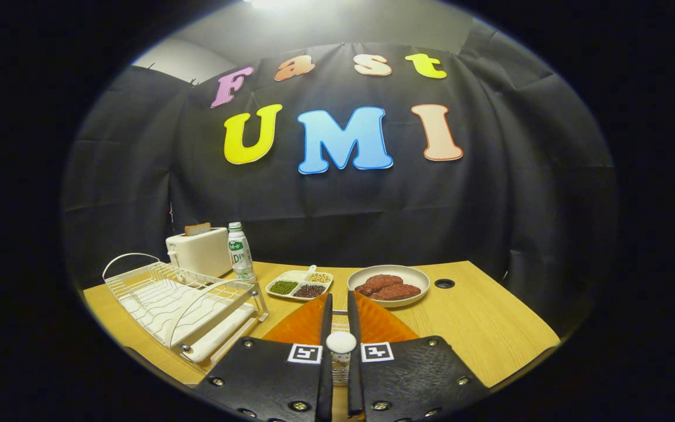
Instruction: Take the plate from the dish rack, then take the spoon from the basket and place it into the plate.
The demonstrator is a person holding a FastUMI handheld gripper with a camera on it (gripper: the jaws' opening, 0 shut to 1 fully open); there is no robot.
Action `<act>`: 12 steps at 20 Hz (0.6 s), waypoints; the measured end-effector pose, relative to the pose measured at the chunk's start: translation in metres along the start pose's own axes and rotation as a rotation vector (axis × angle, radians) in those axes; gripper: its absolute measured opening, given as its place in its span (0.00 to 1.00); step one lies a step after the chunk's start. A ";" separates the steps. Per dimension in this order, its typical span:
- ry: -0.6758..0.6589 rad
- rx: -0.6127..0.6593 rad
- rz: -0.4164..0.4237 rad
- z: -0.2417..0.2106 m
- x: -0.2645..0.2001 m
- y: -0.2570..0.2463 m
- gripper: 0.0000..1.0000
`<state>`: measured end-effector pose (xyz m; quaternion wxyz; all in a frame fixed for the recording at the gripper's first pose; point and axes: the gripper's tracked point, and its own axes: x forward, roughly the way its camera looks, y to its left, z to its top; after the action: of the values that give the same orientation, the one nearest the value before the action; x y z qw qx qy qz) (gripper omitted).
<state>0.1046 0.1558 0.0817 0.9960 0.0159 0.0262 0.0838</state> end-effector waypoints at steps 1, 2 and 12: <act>0.002 -0.002 -0.006 0.005 -0.003 -0.001 0.10; -0.001 -0.007 -0.011 0.012 -0.008 -0.002 0.10; 0.018 -0.040 -0.032 0.091 -0.070 0.005 0.10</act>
<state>0.0400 0.1466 0.1760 0.9971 -0.0054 0.0337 0.0685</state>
